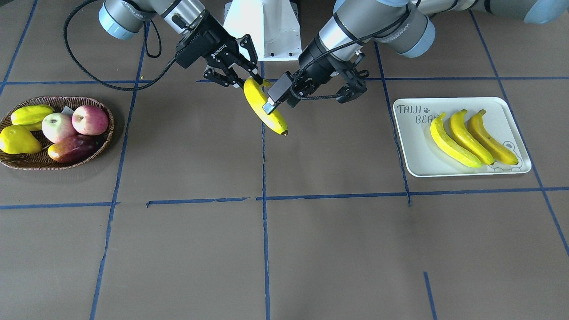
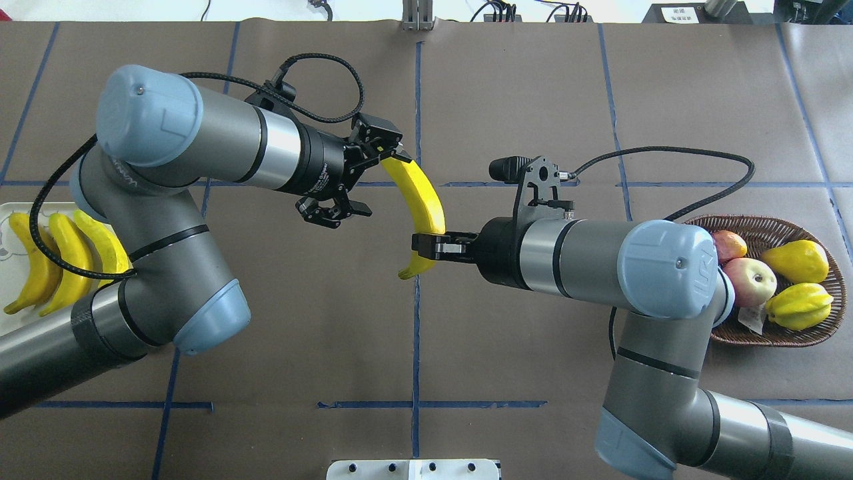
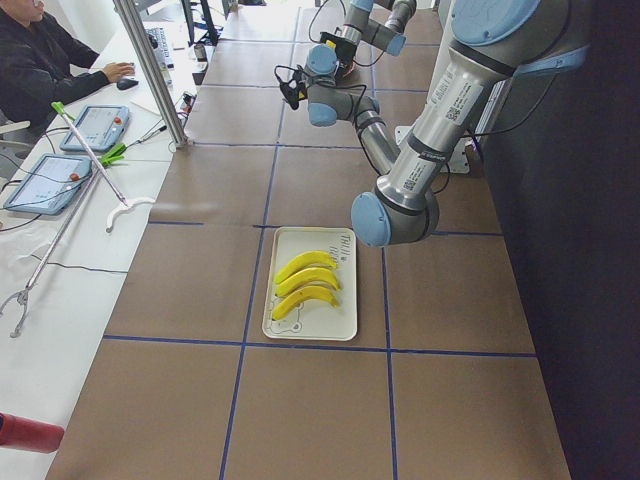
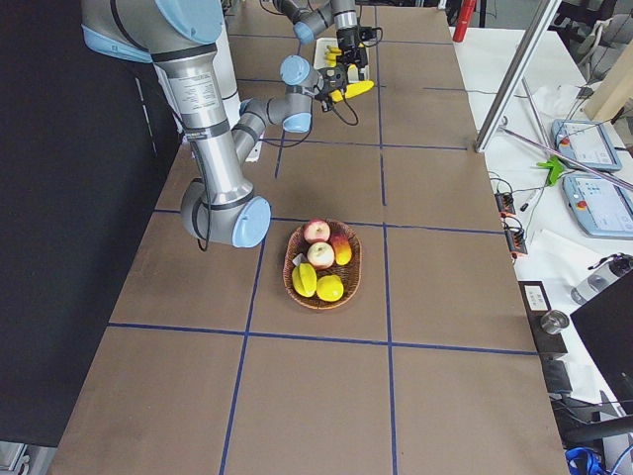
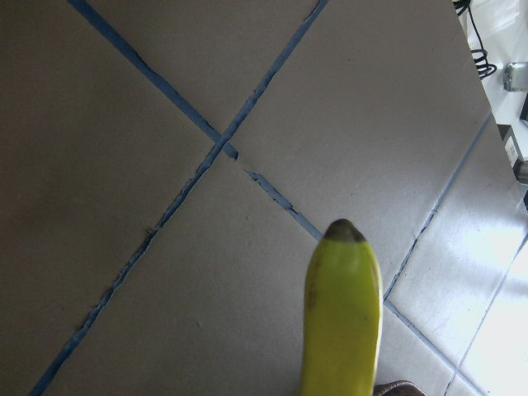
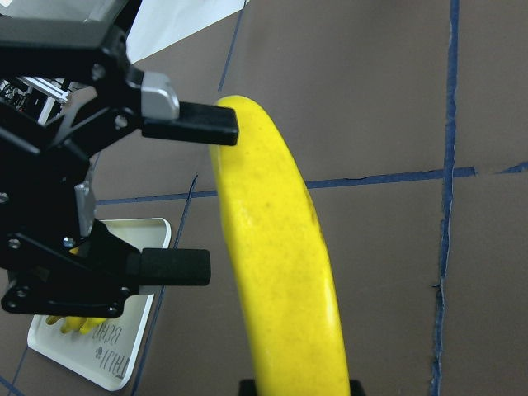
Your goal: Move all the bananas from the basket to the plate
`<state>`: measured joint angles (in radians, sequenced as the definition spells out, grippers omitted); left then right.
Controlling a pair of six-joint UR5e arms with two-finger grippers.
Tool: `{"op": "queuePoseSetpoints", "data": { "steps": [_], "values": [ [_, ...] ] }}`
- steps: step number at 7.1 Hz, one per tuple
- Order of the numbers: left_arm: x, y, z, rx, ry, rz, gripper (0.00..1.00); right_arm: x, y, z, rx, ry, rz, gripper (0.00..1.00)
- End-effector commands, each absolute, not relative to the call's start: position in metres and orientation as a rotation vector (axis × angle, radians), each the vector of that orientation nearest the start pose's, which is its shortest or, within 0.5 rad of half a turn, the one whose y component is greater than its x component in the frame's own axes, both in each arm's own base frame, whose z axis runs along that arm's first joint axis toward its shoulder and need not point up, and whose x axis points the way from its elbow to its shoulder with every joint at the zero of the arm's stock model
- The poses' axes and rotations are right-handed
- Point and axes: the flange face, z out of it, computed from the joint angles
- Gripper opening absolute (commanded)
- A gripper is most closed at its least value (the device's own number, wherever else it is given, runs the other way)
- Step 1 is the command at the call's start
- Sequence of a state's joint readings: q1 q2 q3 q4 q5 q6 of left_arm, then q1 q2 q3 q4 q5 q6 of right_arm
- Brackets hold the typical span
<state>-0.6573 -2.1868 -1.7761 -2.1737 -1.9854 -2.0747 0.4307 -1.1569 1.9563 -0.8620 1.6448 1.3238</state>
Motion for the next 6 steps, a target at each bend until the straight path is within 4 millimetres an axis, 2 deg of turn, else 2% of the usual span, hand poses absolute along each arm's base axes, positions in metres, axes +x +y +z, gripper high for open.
{"op": "queuePoseSetpoints", "data": {
  "steps": [1,3,4,5,6],
  "values": [
    [0.445,-0.45,0.121,-0.245,1.462,-0.641,0.99,-0.45,-0.339,0.176,0.436,-1.439,0.084,0.01],
    [0.459,-0.448,0.119,-0.228,1.466,-0.651,0.98,-0.45,-0.339,0.175,0.437,-1.442,0.084,0.01],
    [0.46,-0.446,0.12,-0.222,1.473,-0.651,0.92,-0.449,-0.338,0.174,0.437,-1.444,0.083,0.0],
    [0.46,-0.446,0.121,-0.219,1.476,-0.647,0.48,-0.448,-0.338,0.175,0.436,-1.443,0.083,0.01],
    [0.458,-0.446,0.124,-0.21,1.481,-0.638,0.0,-0.448,-0.339,0.176,0.437,-1.442,0.084,0.03]
  ]
}}
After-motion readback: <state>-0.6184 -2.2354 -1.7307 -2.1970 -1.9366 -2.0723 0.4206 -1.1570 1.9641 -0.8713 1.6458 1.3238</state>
